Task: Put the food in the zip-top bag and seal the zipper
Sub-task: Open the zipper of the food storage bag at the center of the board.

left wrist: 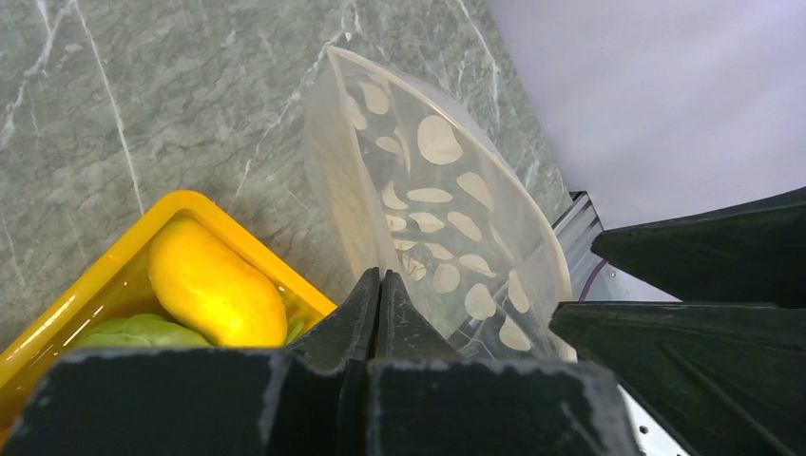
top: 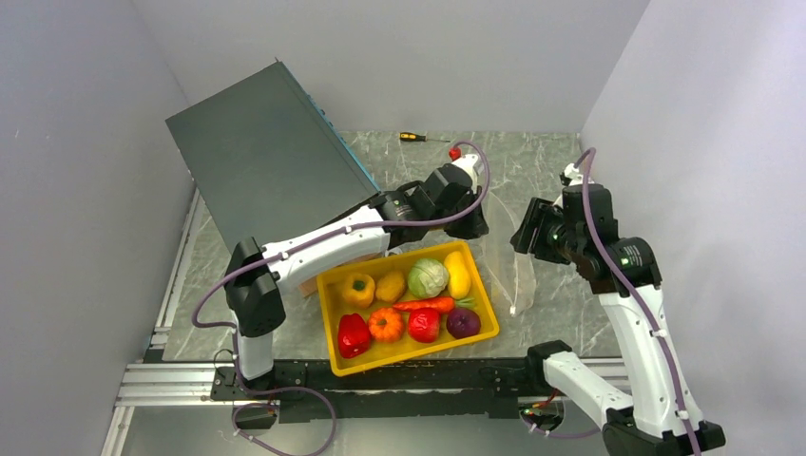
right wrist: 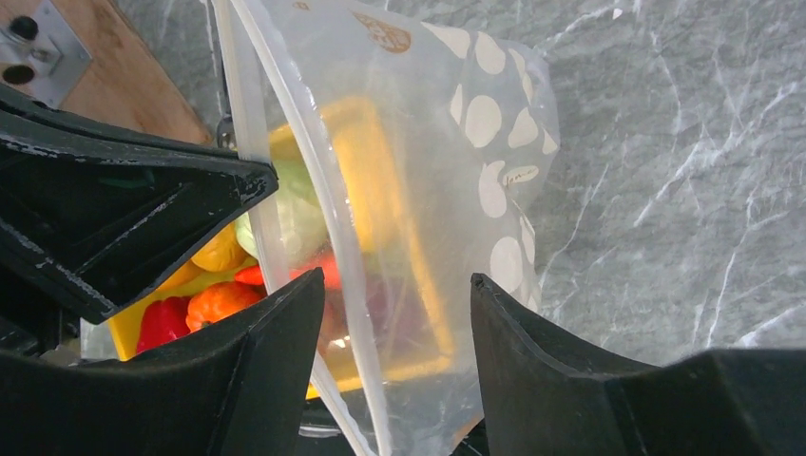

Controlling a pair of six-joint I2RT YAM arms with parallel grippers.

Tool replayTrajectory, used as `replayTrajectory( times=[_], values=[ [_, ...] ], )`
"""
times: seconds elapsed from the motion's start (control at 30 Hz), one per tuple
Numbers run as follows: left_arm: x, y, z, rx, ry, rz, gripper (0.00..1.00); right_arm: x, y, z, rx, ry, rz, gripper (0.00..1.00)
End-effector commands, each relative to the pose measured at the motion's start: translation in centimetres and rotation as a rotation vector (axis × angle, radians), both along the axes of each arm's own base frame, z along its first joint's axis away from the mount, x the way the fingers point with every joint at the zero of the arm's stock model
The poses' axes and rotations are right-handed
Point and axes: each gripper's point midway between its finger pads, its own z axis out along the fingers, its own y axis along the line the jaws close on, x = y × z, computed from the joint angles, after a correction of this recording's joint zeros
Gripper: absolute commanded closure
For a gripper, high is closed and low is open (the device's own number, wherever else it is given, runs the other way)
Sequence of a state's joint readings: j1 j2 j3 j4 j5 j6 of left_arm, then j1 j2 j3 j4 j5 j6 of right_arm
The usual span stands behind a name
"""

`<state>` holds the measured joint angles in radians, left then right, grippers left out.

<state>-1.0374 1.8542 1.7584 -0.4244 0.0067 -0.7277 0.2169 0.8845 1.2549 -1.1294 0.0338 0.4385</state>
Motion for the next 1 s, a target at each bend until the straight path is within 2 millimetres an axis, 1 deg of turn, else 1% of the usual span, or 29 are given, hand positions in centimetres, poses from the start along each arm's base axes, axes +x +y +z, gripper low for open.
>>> replayTrajectory(
  times=[0.0,0.13,0.2,0.27,0.3,0.37,0.5,0.57,0.63,0.7,0.73,0.77,0.87,0.97],
  values=[
    [0.0,-1.0,3.1,-0.083,-0.017,-0.013,1.0,0.2,0.4,-0.1,-0.02,-0.002,0.009,0.4],
    [0.0,-1.4,2.8,-0.076,-0.007,-0.016,1.0,0.5,0.4,-0.8,-0.079,0.022,-0.003,0.4],
    [0.0,-1.5,2.8,-0.079,-0.003,-0.021,1.0,0.5,-0.6,-1.4,-0.163,0.046,-0.049,0.42],
    [-0.1,-1.6,2.8,-0.075,-0.003,-0.026,1.0,0.3,-1.3,-1.6,-0.234,0.054,-0.086,0.44],
    [0.1,-1.5,2.7,-0.071,-0.006,-0.021,1.0,0.3,-1.6,-1.6,-0.258,0.052,-0.097,0.48],
    [0.2,-1.4,2.5,-0.061,-0.006,-0.015,1.0,0.2,-1.6,-1.7,-0.28,0.05,-0.1,0.63],
    [0.1,-1.5,2.2,-0.052,0.002,-0.024,1.0,-0.2,-1.1,-1.9,-0.296,0.062,-0.095,0.89],
    [0.2,-1.5,2.0,-0.045,0.0,-0.02,1.0,-0.2,-1.1,-1.7,-0.297,0.046,-0.105,0.99],
    [0.3,-1.3,1.9,-0.037,-0.002,-0.016,1.0,-0.3,-1.4,-1.3,-0.302,0.032,-0.106,1.0],
    [0.0,-1.2,1.9,-0.033,0.005,-0.034,0.99,-0.5,-1.6,-0.9,-0.31,0.019,-0.095,1.0],
    [-0.3,-1.1,2.0,-0.036,0.01,-0.049,0.94,-0.5,-1.8,-0.8,-0.315,0.012,-0.098,1.0],
    [-0.6,-0.9,2.5,-0.045,0.004,-0.062,0.86,-0.6,-2.1,-0.5,-0.323,0.002,-0.107,1.0],
    [-1.3,-0.6,3.4,-0.089,-0.013,-0.085,0.52,-0.8,-3.3,-0.2,-0.369,-0.017,-0.138,1.0],
    [-2.3,-0.6,4.5,-0.133,-0.024,-0.134,0.29,-1.2,-5.4,0.5,-0.451,-0.022,-0.214,1.0]
  ],
)
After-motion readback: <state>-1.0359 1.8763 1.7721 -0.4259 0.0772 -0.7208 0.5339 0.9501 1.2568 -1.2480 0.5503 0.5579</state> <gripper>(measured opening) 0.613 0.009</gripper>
